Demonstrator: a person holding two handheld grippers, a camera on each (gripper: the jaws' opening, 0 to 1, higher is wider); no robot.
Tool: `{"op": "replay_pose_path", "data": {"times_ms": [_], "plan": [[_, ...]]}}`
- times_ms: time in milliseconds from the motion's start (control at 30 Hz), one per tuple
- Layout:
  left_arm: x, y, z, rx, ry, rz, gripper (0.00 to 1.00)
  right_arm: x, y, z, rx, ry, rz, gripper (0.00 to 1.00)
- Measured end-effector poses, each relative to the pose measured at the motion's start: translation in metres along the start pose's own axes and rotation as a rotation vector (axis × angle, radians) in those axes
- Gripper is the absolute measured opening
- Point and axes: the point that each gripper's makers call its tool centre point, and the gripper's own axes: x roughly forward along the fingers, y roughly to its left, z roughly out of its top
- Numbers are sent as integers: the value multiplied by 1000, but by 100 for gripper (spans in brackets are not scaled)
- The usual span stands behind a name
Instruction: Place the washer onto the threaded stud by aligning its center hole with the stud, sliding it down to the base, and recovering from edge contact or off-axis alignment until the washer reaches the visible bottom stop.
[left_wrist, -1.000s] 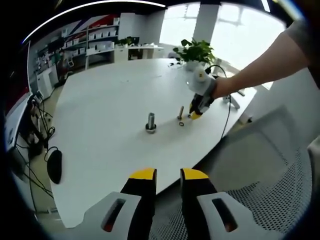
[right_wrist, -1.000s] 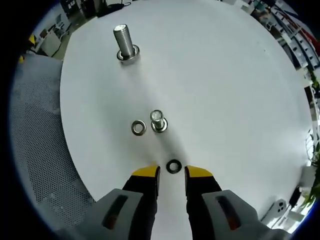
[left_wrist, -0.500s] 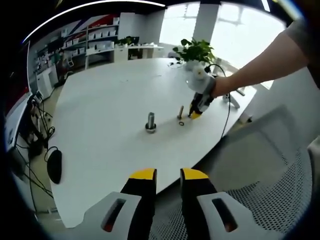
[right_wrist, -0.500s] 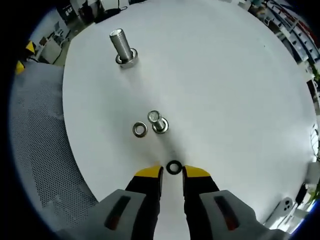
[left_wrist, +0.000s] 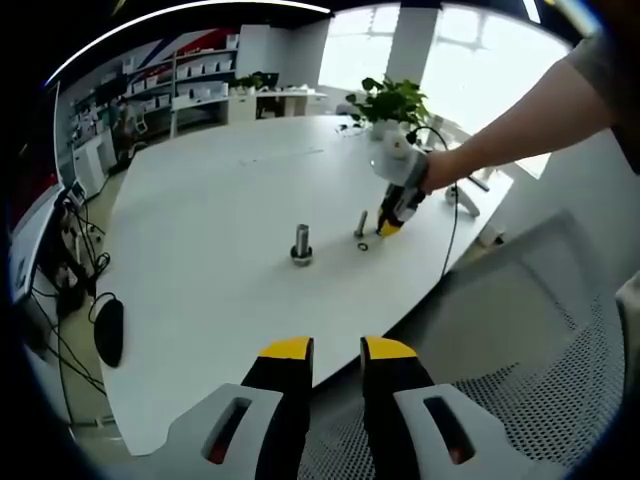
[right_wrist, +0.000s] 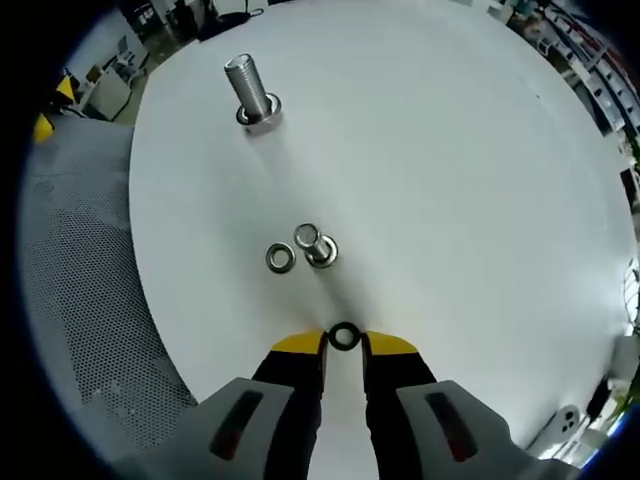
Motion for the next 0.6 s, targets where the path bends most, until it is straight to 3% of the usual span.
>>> {"op": "replay_pose_path", "data": {"times_ms": [233,600], "plan": [[0,0,0,-1,0,-1,16,0,2,-1,-101,33,22,18],[0,1,0,-4,1,5,16,1,0,-1,-109,53,24,16]]}}
